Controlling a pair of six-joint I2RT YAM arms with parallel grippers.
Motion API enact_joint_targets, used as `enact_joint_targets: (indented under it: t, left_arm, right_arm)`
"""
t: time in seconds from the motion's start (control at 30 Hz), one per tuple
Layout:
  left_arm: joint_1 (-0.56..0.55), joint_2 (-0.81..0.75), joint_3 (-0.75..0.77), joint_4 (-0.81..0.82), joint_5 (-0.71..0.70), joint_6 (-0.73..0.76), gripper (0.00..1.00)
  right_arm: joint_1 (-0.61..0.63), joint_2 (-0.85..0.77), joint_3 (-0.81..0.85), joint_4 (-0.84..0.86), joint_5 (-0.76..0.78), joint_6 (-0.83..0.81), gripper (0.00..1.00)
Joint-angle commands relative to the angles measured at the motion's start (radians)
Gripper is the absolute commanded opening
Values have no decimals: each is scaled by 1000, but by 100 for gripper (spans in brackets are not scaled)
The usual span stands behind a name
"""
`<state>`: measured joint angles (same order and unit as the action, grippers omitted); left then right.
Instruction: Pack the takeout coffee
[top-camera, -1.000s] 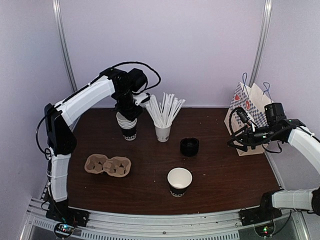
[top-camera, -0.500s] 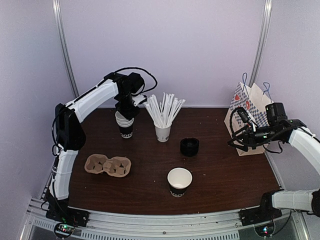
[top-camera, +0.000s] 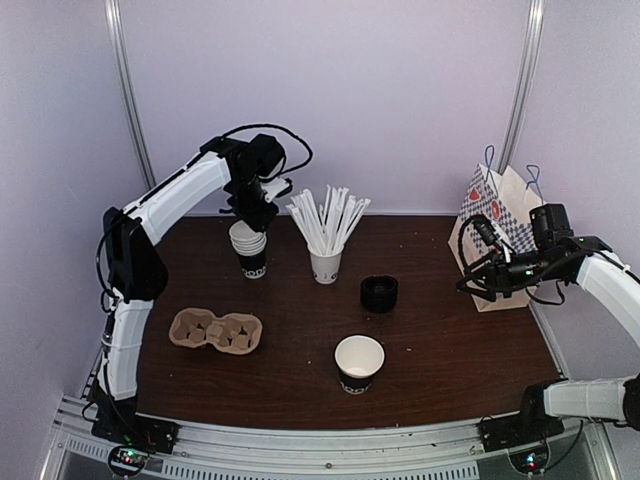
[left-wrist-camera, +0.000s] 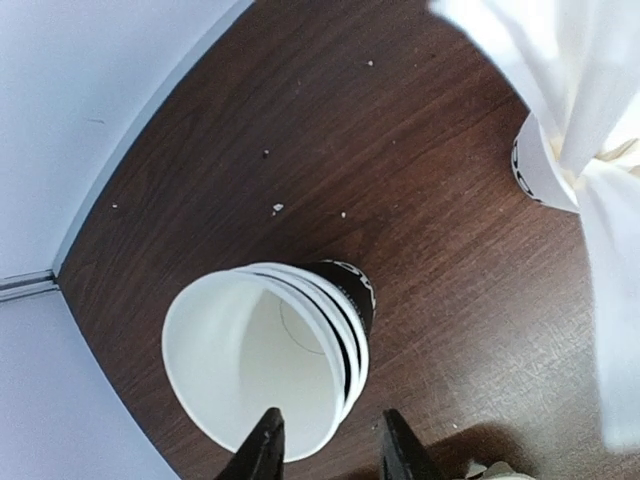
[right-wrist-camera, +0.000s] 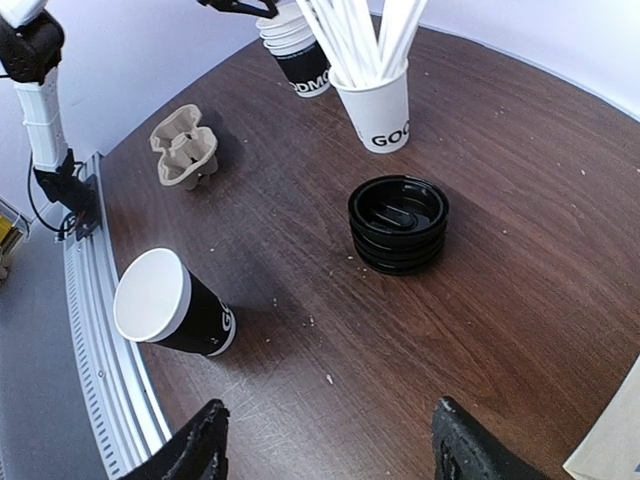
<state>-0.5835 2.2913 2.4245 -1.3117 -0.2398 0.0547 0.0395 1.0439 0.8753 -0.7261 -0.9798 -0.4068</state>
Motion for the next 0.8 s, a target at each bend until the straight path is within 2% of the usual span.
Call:
enact_joint_targets:
  t: [0.0,0.1,0.2,0.27,0.47,0.53,0.6,0.77]
  left_arm:
    - [-10,-190,-27,1,-17,-39,36]
    - [-28,-343,-200,78,40,-76,38]
    - [-59,-524,-429,209,135,-89,45]
    - [-85,-599,-567,294,175,-94,52]
    - [-118,-850,-1054,653,448,-66,55]
    - [-119,-907,-1177,769,479,-65,57]
    - [-118,-934,-1238,830,478,-65,58]
    - [-118,-931,-1256,871,501,-89,58]
  right_arm:
    - [59,32,104,-75,128,-55,67]
    - [199,86,220,-182,327,-189,67]
    - [300,164,309,-206,486,-235,66]
    - [335,228,372,-229,521,-263,64]
    - [438,468,567,-366,561,-382,61]
    - [466,540,624,-396,564,-398,61]
    - [496,602,678,-418,583,-412,62]
    - [554,741,754,-423,656,-429,61]
